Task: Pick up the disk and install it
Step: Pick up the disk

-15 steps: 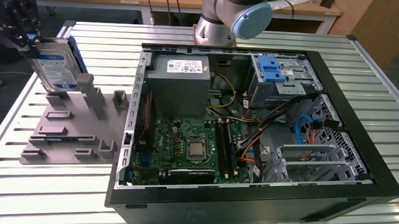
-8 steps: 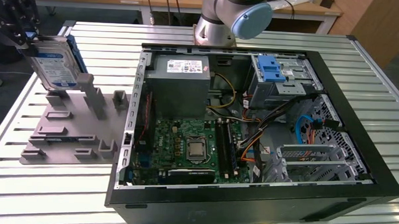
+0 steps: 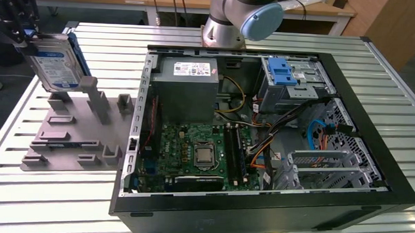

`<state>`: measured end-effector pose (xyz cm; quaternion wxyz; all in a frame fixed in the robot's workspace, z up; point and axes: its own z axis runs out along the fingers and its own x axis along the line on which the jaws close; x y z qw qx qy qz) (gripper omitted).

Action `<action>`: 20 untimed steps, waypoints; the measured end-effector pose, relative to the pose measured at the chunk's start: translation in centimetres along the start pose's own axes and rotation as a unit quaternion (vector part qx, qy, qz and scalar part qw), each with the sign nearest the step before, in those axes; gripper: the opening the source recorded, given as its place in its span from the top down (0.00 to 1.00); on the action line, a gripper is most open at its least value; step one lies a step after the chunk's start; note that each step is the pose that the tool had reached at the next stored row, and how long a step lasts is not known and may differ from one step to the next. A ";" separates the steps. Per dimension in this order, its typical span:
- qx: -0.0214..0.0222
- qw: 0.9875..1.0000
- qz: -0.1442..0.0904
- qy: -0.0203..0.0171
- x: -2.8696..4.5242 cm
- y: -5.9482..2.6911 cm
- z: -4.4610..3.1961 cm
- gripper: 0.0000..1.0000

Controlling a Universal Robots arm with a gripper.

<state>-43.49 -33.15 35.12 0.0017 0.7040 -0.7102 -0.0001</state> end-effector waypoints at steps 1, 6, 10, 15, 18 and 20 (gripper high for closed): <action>0.000 1.000 0.000 0.000 0.00 0.00 -0.09 0.64; 0.000 1.000 0.000 0.000 0.00 0.00 -0.53 0.64; 0.000 1.000 0.000 0.000 0.00 0.00 -0.83 0.64; 0.000 1.000 0.000 0.000 0.00 0.00 -1.09 0.64; 0.000 1.000 0.000 0.000 0.00 0.00 -1.22 0.64; 0.000 1.000 0.000 0.000 0.00 0.00 -1.29 0.64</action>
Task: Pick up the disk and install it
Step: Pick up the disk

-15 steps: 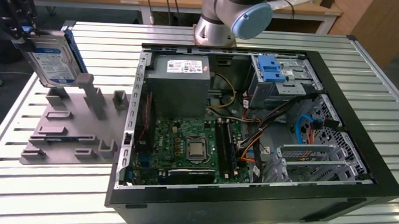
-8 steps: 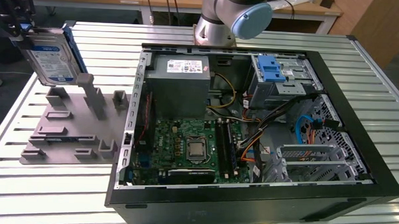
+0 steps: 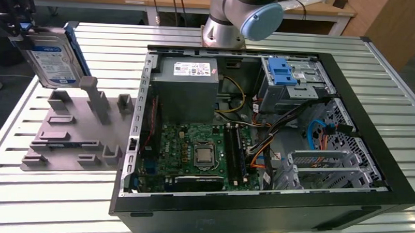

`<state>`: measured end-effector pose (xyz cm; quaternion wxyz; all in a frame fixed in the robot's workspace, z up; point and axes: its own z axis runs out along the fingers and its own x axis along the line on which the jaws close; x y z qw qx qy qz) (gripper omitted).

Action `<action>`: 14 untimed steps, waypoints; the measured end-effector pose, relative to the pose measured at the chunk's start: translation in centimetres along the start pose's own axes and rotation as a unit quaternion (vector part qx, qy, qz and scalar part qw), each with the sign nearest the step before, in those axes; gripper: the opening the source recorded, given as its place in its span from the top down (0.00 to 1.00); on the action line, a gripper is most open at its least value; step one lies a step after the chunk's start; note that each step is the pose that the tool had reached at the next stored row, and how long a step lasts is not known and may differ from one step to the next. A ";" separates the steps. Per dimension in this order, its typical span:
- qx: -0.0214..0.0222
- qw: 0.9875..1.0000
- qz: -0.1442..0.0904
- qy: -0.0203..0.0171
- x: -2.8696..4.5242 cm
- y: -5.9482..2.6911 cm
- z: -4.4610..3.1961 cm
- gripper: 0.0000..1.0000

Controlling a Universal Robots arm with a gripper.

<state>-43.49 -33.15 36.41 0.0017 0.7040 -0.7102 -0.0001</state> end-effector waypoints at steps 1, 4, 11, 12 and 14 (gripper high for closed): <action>0.000 1.000 0.000 0.000 0.00 0.00 -0.04 0.64; 0.000 1.000 0.000 0.000 0.00 0.00 -0.18 0.64; 0.000 1.000 0.000 0.000 0.00 0.00 -0.53 0.64; 0.000 1.000 0.000 0.000 0.00 0.00 -0.59 0.64; 0.000 1.000 0.000 0.000 0.00 0.00 -0.69 0.64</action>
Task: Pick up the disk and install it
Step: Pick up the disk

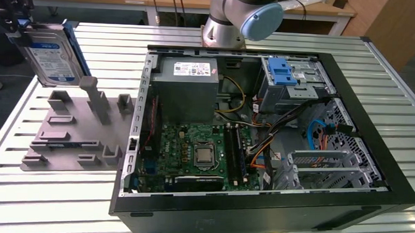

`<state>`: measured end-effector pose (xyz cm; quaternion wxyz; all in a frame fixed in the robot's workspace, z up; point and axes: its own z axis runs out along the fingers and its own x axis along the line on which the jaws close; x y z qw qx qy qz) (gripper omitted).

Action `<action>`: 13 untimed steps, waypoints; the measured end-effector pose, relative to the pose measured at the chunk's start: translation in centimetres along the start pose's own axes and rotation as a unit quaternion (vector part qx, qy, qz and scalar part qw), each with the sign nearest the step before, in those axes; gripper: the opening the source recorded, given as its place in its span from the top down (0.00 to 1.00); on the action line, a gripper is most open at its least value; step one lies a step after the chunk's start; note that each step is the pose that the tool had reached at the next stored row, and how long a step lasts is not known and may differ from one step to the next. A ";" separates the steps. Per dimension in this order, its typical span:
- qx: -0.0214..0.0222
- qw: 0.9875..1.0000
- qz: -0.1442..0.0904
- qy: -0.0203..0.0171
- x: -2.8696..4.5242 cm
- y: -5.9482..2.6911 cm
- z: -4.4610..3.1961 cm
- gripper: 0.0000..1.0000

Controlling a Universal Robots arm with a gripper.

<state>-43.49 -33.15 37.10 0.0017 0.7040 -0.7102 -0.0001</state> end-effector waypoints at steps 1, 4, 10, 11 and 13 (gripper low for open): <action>0.000 1.000 0.000 0.000 0.00 0.00 -0.05 0.64; 0.000 1.000 0.000 0.000 0.00 0.00 -0.18 0.64; 0.000 1.000 0.000 0.000 0.00 0.00 -0.41 0.64; 0.000 1.000 0.000 0.000 0.00 0.00 -0.45 0.64; 0.000 1.000 0.000 0.000 0.00 0.00 -0.56 0.64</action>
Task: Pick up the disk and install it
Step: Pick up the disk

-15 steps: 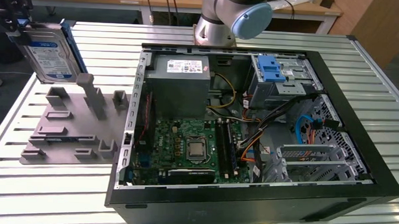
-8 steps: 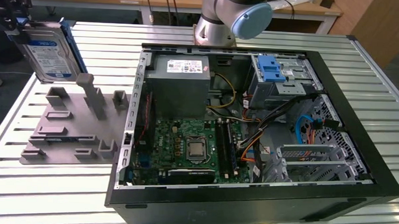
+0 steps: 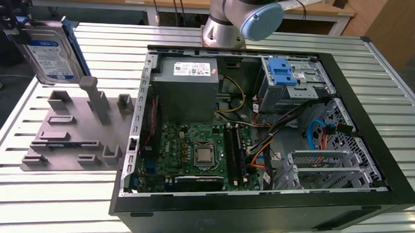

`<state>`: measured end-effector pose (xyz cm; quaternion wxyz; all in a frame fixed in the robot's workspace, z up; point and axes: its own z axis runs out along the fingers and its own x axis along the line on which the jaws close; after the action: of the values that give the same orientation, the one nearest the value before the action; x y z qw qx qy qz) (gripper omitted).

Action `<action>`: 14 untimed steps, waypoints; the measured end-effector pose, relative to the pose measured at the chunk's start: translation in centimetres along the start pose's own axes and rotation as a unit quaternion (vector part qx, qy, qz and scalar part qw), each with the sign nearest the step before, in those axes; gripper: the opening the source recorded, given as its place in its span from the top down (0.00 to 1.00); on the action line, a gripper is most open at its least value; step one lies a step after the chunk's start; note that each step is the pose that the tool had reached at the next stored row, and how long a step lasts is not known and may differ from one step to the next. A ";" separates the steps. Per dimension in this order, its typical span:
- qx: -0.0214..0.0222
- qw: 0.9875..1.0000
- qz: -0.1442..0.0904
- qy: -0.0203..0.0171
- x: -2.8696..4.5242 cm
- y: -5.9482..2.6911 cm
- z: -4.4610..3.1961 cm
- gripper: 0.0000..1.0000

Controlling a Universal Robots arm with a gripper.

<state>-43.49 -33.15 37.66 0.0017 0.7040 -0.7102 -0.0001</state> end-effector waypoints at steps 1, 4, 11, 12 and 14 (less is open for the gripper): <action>0.000 1.000 0.000 0.000 0.00 0.00 -0.05 0.64; 0.000 1.000 0.000 0.000 0.00 0.00 -0.21 0.64; 0.000 1.000 0.000 0.000 0.00 0.00 -0.58 0.64; 0.000 1.000 0.000 0.000 0.00 0.00 -0.62 0.64; 0.000 1.000 0.000 0.000 0.00 0.00 -0.73 0.64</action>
<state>-43.49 -33.15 38.39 0.0017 0.7040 -0.7102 -0.0001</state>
